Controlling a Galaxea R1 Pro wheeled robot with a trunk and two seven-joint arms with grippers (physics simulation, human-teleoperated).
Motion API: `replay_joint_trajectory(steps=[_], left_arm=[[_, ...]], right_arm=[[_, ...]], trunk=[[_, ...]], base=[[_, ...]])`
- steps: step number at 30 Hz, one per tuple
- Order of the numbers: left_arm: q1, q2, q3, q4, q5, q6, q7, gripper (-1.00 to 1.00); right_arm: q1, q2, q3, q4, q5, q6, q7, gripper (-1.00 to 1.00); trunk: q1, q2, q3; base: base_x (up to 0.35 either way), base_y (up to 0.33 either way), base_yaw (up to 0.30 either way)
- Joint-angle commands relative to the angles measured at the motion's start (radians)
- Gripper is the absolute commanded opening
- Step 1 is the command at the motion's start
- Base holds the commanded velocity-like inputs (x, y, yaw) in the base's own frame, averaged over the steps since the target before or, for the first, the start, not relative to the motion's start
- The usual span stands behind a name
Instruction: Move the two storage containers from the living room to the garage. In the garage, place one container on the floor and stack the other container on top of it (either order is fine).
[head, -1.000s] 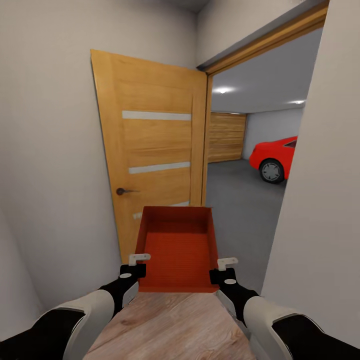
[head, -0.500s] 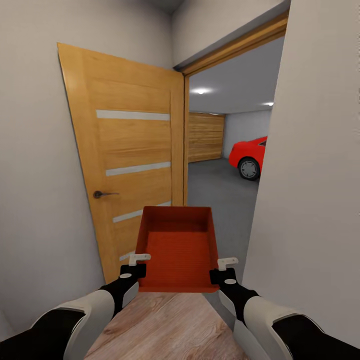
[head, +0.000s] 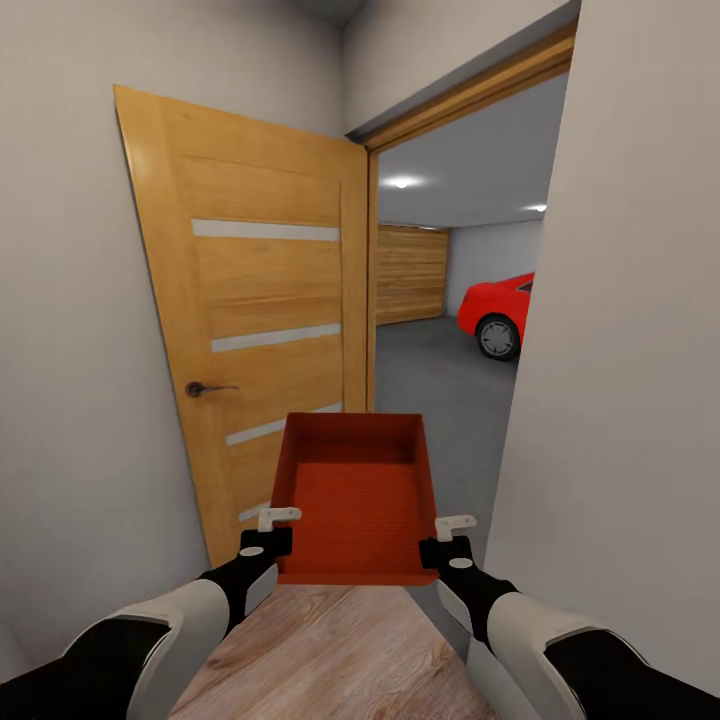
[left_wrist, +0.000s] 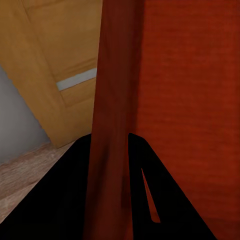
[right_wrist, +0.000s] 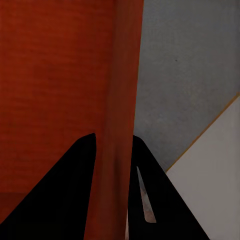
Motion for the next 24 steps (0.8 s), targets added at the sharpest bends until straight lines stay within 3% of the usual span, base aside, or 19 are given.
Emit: replay_joint_trajectory(steps=[1, 6, 17, 24], left_arm=[[-0.001, 0.0, 0.026, -0.01, 0.001, -0.023, 0.018, -1.0], [-0.001, 0.0, 0.026, -0.01, 0.001, -0.023, 0.018, -1.0], [-0.001, -0.001, 0.026, -0.01, 0.001, -0.023, 0.018, -1.0], [-0.001, -0.002, 0.026, -0.01, 0.001, -0.023, 0.018, -1.0]], right_arm=[[-0.001, 0.005, -0.001, 0.006, -0.025, -0.006, -0.007, -1.0], [-0.001, 0.005, -0.001, 0.006, -0.025, -0.006, -0.008, -1.0], [-0.001, 0.005, -0.001, 0.006, -0.025, -0.005, -0.007, -1.0], [-0.001, 0.005, -0.001, 0.006, -0.024, -0.005, -0.008, -1.0]], trunk=[[0.0, -0.001, -0.001], [0.0, -0.001, -0.001], [0.0, -0.001, -0.001], [0.0, -0.001, -0.001]], base=[[0.0, 0.0, 0.0], [0.0, 0.0, -0.055], [0.0, 0.0, -0.214], [0.114, 0.091, -0.03]])
